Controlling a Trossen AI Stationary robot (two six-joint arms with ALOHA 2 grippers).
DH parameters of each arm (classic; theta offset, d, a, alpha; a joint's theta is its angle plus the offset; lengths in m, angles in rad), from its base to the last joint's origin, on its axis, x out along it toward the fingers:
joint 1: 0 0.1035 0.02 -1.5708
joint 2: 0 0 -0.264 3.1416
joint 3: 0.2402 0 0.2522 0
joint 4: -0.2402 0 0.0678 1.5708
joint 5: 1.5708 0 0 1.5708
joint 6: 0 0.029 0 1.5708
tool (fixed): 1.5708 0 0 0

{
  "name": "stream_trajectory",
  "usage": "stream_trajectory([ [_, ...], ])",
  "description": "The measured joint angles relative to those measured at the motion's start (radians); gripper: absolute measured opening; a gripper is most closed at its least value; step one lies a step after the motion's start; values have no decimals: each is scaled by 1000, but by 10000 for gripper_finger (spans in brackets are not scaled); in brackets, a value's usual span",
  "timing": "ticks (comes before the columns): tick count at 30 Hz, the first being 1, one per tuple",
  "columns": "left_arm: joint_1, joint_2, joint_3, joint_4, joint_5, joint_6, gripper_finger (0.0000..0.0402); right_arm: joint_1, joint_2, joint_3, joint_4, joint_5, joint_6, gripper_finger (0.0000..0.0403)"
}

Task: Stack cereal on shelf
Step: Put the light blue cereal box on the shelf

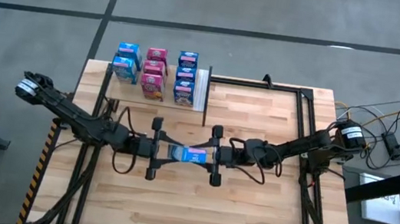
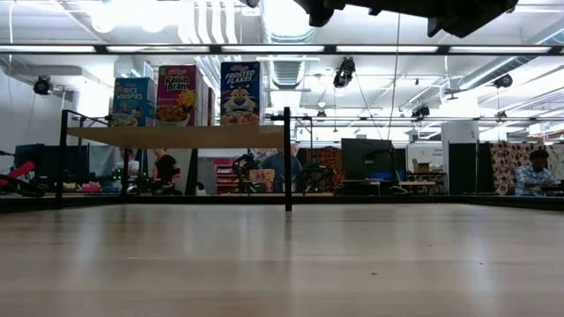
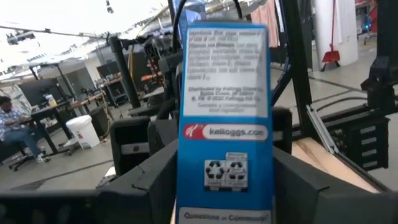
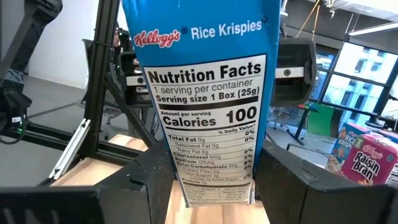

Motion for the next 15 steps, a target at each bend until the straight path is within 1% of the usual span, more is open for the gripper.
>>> stream_trajectory([
  [4, 0, -10, 6, -57, -1, -4, 224, 0, -6, 0, -34, 1, 0, 183],
  [8, 0, -56, 12, -120, -3, -5, 258, 0, -25, 0, -75, 2, 7, 182],
  [12, 0, -124, 23, -233, -10, -24, 278, -1, -69, 0, -187, 6, 29, 182],
  [15, 0, -166, 46, -294, -13, -50, 281, -2, -110, 20, -350, 9, 45, 182],
])
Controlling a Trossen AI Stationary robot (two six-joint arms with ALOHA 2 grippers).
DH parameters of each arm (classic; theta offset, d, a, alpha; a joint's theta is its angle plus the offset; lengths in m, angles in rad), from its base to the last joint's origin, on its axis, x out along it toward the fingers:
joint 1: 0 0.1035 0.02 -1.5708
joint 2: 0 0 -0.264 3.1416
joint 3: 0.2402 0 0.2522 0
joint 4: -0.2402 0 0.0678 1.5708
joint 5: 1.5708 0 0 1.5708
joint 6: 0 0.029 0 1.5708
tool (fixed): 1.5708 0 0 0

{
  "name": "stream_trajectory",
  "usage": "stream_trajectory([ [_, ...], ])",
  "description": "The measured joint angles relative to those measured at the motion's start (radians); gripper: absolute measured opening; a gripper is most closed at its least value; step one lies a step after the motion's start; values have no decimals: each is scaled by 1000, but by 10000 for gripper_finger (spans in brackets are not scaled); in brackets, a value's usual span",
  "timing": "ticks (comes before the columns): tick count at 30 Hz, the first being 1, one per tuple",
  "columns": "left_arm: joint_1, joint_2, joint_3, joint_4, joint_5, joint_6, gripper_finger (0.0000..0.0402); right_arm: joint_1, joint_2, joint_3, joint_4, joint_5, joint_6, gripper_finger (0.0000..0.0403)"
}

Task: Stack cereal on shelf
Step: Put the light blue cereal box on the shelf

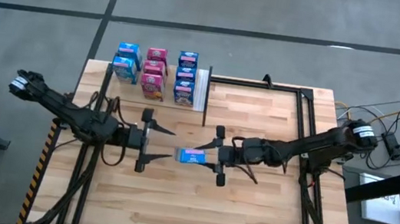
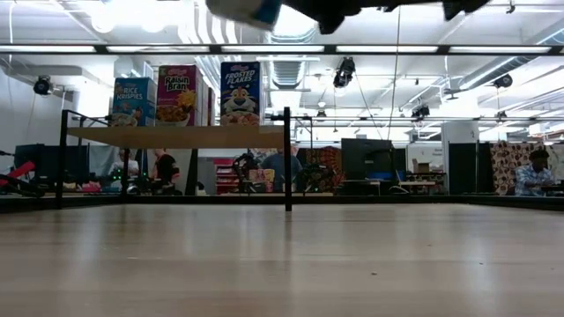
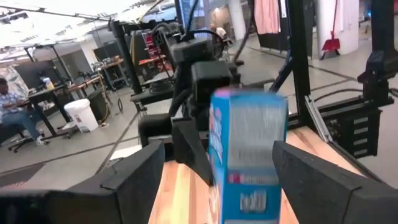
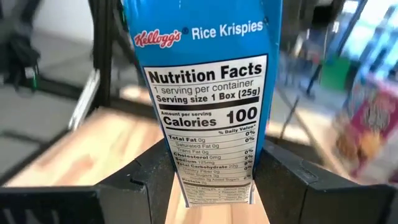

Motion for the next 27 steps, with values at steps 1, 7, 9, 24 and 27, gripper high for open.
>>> stream_trajectory([
  [1, 0, -6, 5, -8, 0, -6, 281, 0, -13, 12, -71, 12, 9, 182],
  [7, 0, 20, 57, -11, 4, -27, 280, -1, -28, 126, -470, 141, 43, 182],
  [9, 0, 54, 83, -13, 5, -30, 281, -1, -17, 155, -524, 151, 54, 182],
  [24, 11, 322, 423, -523, -91, -99, 300, 0, 6, 242, -716, 152, 75, 182],
  [27, 14, 367, 483, -623, -95, -126, 300, 0, 6, 237, -717, 152, 75, 182],
])
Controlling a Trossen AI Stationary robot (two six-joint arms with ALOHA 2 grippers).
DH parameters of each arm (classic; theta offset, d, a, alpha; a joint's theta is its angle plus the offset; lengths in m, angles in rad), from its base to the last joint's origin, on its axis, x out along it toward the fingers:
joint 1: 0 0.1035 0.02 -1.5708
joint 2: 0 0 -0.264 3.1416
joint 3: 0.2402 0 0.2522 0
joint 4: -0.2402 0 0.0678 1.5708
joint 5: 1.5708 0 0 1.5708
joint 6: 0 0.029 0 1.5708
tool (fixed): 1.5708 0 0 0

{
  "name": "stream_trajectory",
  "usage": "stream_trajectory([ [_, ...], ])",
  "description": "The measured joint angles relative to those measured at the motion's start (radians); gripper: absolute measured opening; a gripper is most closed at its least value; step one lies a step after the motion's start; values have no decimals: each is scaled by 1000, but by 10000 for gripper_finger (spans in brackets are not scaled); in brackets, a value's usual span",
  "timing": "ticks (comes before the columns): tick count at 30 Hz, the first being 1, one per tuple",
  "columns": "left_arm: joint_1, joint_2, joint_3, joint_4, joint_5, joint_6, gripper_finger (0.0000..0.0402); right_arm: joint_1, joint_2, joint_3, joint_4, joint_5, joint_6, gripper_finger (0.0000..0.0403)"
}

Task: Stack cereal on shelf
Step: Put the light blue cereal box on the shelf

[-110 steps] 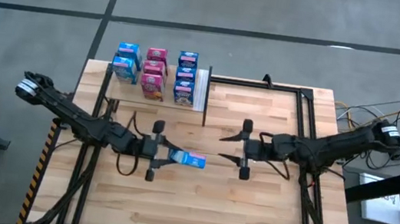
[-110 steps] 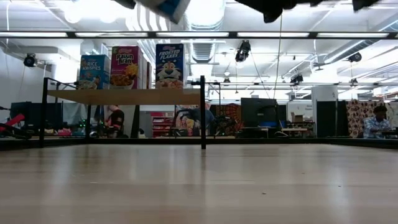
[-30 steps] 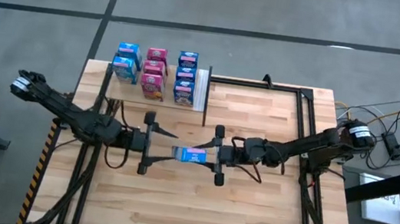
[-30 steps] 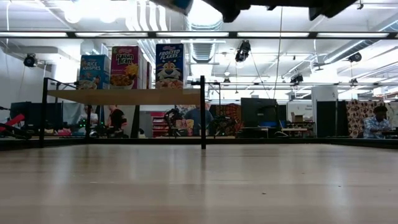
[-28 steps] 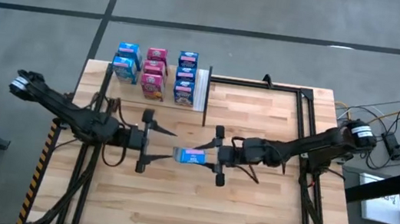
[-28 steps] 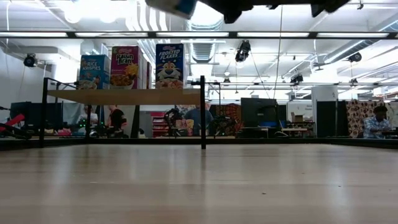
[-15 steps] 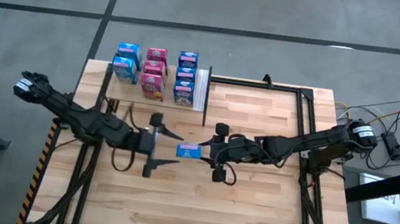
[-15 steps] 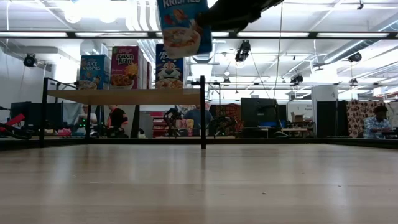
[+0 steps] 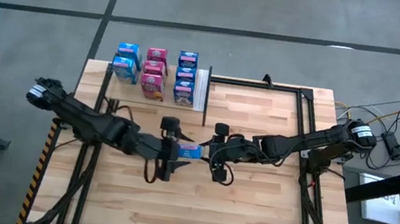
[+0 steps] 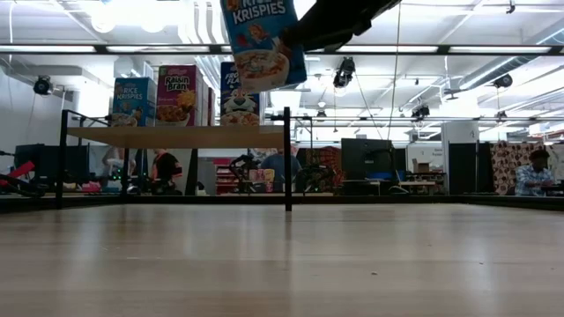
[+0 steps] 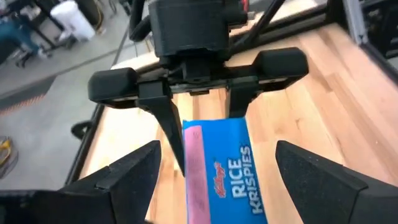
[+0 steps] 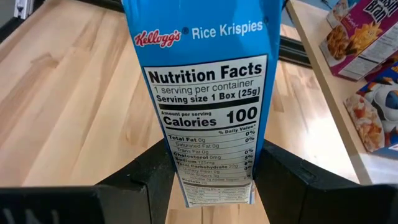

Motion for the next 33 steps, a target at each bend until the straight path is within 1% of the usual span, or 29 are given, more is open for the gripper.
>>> stream_trajectory([
  [5, 2, 56, 99, -168, -73, -55, 300, 0, 0, -5, 1, 0, 0, 182],
  [11, 2, 96, 163, -277, -74, -104, 298, 0, 0, -7, 2, 0, -5, 182],
  [24, 2, 100, 162, -288, -72, -121, 237, 0, 0, -8, 2, 1, -7, 182],
  [33, 1, 100, 161, -290, -71, -121, 202, 0, 0, -8, 2, 3, -4, 182],
])
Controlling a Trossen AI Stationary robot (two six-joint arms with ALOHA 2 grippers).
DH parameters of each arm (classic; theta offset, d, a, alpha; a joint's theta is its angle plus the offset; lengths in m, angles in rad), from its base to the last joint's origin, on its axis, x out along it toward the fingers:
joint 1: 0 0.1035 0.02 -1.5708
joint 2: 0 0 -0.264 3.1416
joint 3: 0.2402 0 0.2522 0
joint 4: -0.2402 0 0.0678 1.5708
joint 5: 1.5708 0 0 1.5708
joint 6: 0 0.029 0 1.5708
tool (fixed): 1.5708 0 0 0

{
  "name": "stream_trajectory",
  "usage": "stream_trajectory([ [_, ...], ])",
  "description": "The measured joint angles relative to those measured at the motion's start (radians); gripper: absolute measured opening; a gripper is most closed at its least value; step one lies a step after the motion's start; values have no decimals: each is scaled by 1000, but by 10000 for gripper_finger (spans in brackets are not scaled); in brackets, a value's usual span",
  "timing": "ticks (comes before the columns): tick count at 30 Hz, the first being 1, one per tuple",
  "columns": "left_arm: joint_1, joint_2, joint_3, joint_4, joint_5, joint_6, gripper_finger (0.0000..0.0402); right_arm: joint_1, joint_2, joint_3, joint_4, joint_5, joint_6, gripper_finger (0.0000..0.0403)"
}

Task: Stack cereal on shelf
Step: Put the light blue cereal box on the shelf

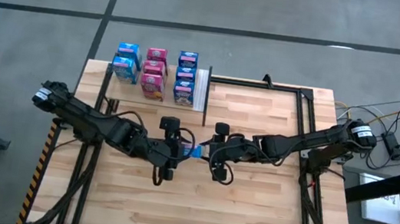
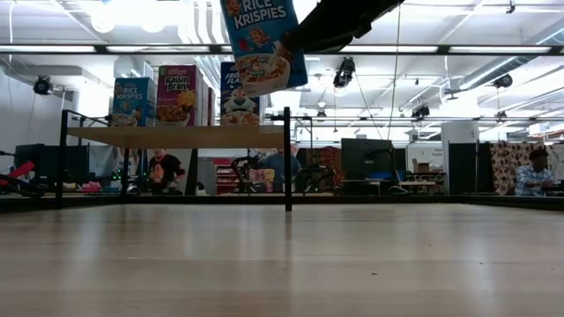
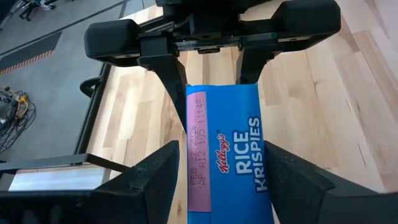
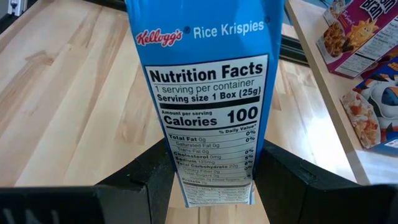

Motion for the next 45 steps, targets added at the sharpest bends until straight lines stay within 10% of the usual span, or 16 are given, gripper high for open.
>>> stream_trajectory([
  [30, 0, -8, 1, -77, -3, 13, 134, 0, -8, 0, 8, -4, 4, 283],
  [45, 0, -183, -2, -421, -1, -65, 119, 0, -12, 0, -1, -3, -11, 284],
])
